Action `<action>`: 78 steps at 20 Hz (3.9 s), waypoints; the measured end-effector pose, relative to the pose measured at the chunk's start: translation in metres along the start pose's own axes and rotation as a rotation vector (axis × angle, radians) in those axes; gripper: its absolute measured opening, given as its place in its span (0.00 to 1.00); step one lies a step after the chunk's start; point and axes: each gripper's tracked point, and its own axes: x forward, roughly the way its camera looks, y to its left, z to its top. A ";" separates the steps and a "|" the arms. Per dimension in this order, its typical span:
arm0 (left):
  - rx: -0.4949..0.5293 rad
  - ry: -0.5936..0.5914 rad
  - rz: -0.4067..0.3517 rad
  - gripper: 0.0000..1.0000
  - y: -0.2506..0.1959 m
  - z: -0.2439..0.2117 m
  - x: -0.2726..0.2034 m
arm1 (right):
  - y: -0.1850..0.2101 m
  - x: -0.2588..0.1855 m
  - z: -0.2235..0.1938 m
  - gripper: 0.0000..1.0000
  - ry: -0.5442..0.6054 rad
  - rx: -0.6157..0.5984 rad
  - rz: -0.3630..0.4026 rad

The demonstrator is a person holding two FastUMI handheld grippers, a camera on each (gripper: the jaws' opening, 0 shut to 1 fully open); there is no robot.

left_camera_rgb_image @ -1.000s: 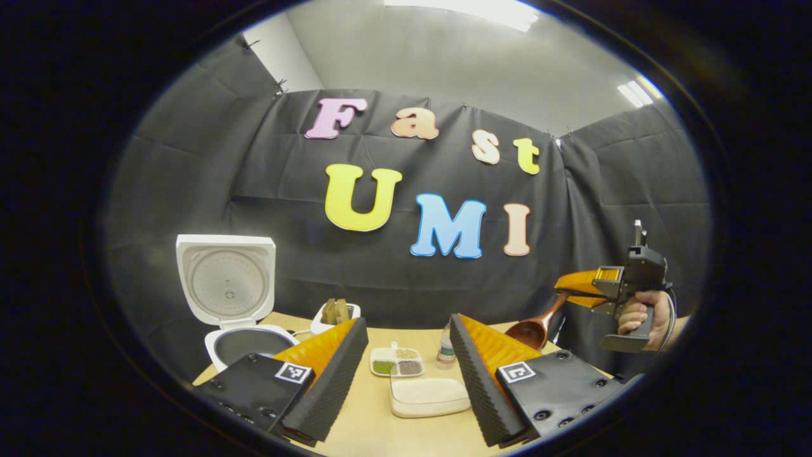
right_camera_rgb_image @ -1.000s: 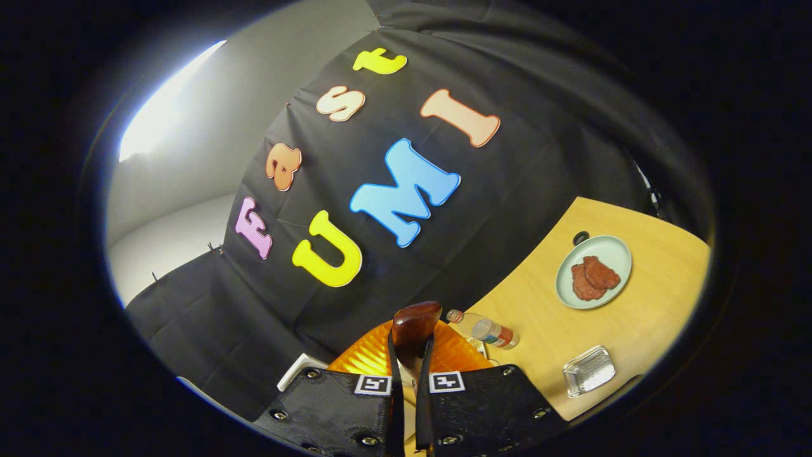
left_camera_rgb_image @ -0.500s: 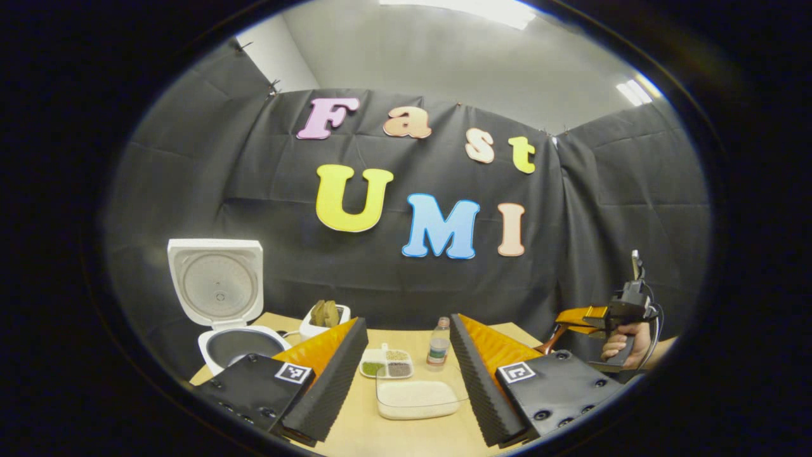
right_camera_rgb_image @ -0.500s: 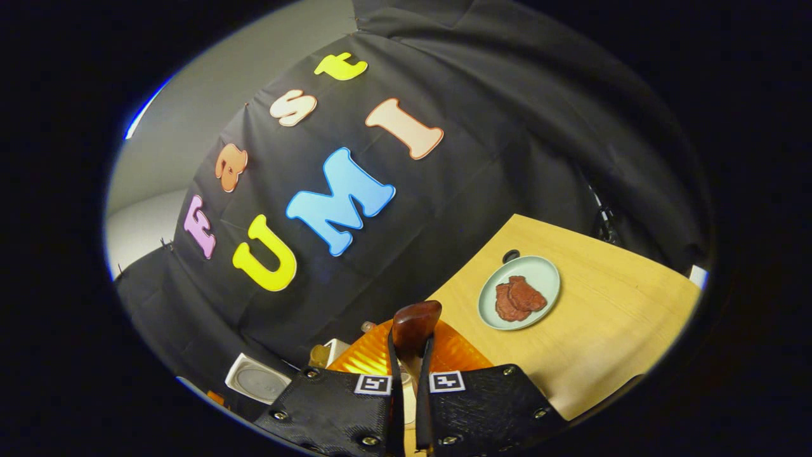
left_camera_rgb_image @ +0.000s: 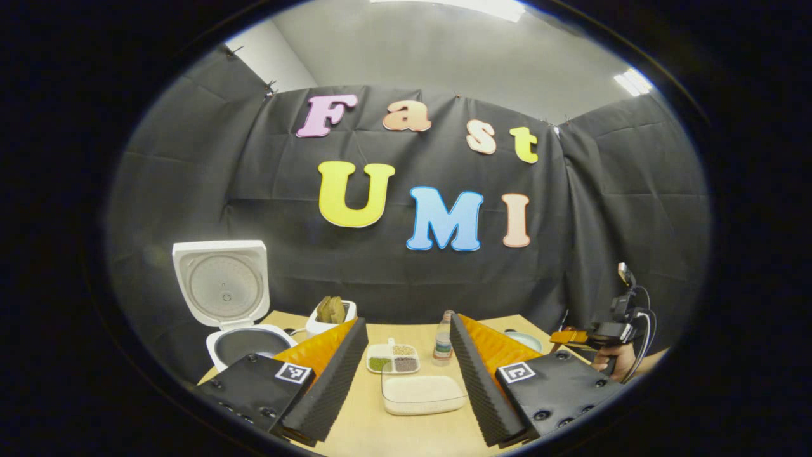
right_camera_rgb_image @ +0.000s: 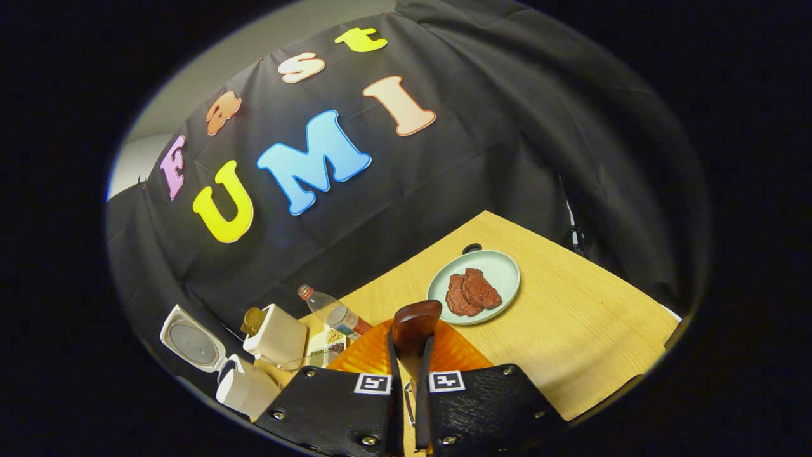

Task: Close the left gripper, press the button to open the rice cooker; take a wooden spoon from the chopstick holder with the right hand, scoop a spoonful of rice and pour it into the rice cooker, then put the wooden spoon back into the chopstick holder.

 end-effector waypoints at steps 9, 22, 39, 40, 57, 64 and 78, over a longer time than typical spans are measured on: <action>0.007 0.022 0.024 0.93 0.003 -0.003 -0.004 | -0.009 0.025 -0.034 0.07 0.037 -0.032 -0.045; -0.013 0.022 0.019 0.93 0.005 -0.005 0.003 | 0.011 -0.068 0.070 0.99 -0.211 -0.364 -0.097; 0.062 -0.078 0.239 0.92 0.095 0.034 0.029 | 0.180 -0.102 0.109 0.99 -0.323 -0.478 0.146; 0.046 -0.080 0.273 0.93 0.104 0.035 0.032 | 0.181 -0.101 0.107 0.99 -0.322 -0.487 0.148; -0.144 0.069 0.621 0.93 0.181 0.019 0.058 | 0.174 -0.078 0.105 0.99 -0.271 -0.484 0.121; -0.101 0.196 0.728 0.92 0.216 -0.019 0.083 | 0.172 -0.072 0.106 0.99 -0.269 -0.497 0.121; -0.071 0.169 0.685 0.89 0.122 -0.048 0.029 | 0.173 -0.082 0.101 0.99 -0.255 -0.478 0.163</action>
